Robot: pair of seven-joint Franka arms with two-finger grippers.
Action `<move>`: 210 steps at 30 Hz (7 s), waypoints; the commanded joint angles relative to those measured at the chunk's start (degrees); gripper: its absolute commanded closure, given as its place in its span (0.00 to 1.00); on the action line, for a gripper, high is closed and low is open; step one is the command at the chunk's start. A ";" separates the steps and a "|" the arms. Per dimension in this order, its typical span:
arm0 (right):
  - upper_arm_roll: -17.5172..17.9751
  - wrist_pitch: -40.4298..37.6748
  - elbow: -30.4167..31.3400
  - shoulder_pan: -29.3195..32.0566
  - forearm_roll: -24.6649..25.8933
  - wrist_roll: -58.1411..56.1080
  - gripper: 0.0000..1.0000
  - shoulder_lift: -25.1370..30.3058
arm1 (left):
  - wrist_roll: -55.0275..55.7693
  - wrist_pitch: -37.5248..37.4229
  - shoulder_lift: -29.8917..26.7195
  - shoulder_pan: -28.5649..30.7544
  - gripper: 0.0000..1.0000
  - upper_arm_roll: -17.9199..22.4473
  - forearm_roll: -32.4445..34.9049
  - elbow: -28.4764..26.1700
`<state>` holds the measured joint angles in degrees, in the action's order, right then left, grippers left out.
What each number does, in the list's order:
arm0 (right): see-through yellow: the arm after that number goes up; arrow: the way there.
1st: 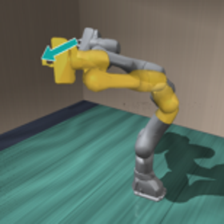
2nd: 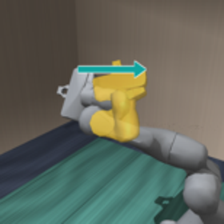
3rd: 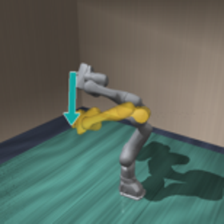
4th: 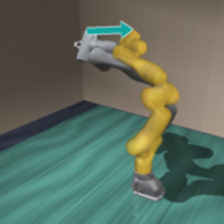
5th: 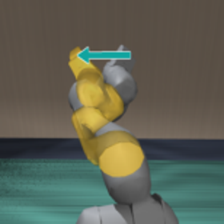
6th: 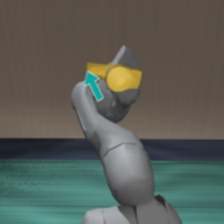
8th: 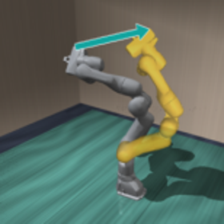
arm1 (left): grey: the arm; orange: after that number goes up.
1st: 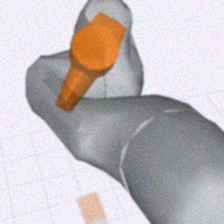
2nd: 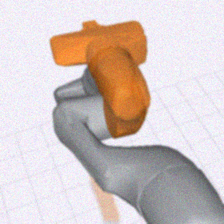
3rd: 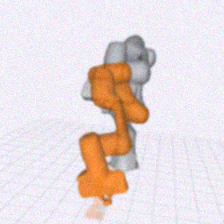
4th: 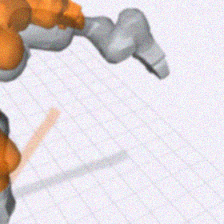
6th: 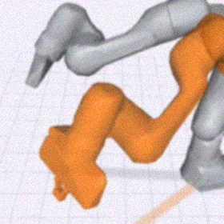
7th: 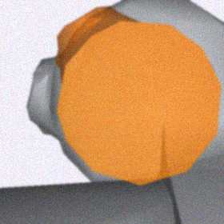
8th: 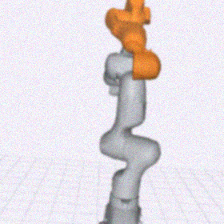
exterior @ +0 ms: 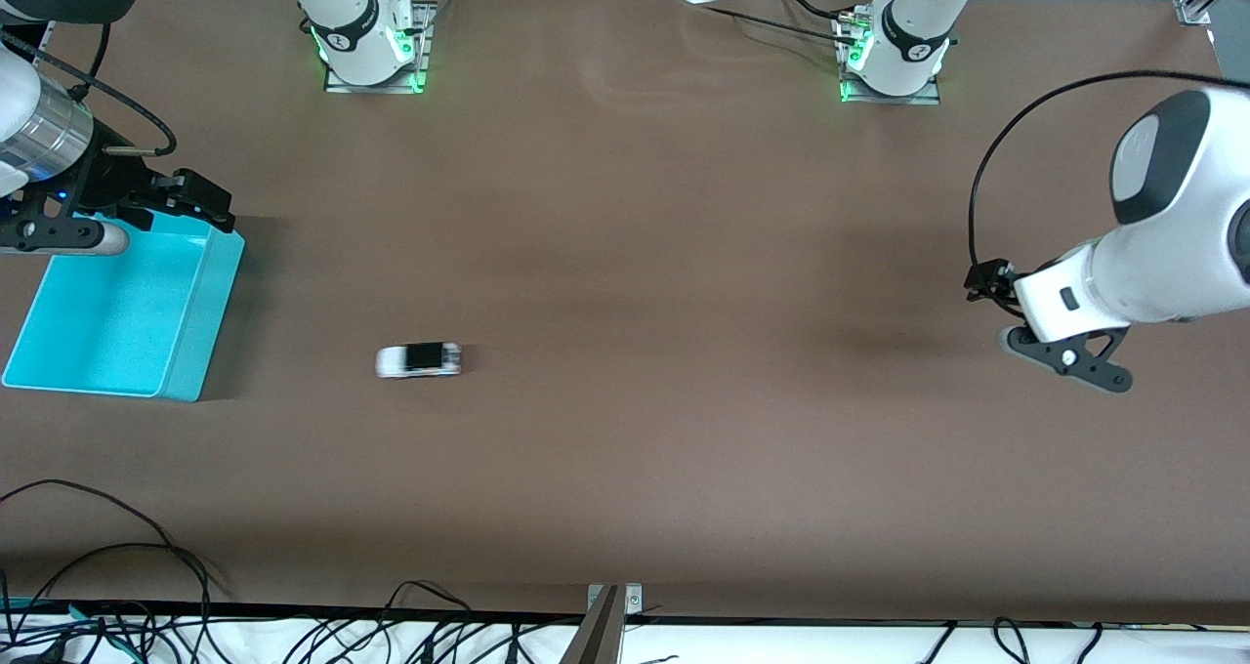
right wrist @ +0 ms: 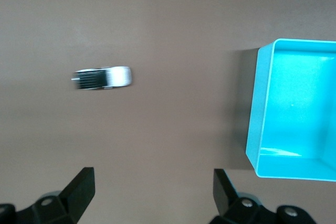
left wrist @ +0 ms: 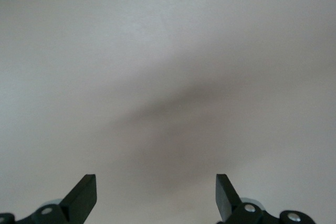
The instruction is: Wind and store white jeep toy
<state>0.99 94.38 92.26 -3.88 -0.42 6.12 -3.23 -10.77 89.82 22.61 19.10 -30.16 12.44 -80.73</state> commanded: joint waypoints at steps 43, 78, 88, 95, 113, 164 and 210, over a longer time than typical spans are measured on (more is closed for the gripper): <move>-0.28 3.44 -1.03 3.97 -1.78 -37.30 0.00 -10.65 | -4.70 13.89 -25.68 -21.91 0.00 30.42 -8.92 -22.90; -0.20 31.38 3.97 12.23 -1.78 -97.96 0.00 -29.81 | -4.61 3.70 -22.52 -19.10 0.00 30.69 -16.57 -13.76; -0.11 40.18 6.26 13.99 -1.78 -105.70 0.00 -33.50 | -4.08 3.70 -22.08 -19.71 0.00 30.34 -16.57 -12.79; -0.02 40.36 6.09 13.46 -1.17 -108.95 0.50 -33.51 | -4.35 3.35 -22.26 -19.89 0.00 29.55 -15.34 -12.18; 2.88 34.21 4.77 12.50 -1.69 -105.62 0.88 -28.41 | -4.35 2.82 -22.08 -19.19 0.00 30.25 -14.11 -10.06; -12.50 29.19 15.23 23.22 -14.78 -129.61 0.87 -24.27 | -4.61 2.64 -17.95 -19.37 0.00 30.34 -14.99 -7.87; -9.95 2.40 -8.93 18.22 -15.49 -107.31 0.00 -22.70 | -4.08 -1.40 -22.87 -16.20 0.00 25.51 -11.47 -8.13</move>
<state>-9.07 102.92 88.71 16.81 -17.72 -111.66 -26.87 -14.66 86.59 1.39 2.48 -4.10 -0.48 -86.78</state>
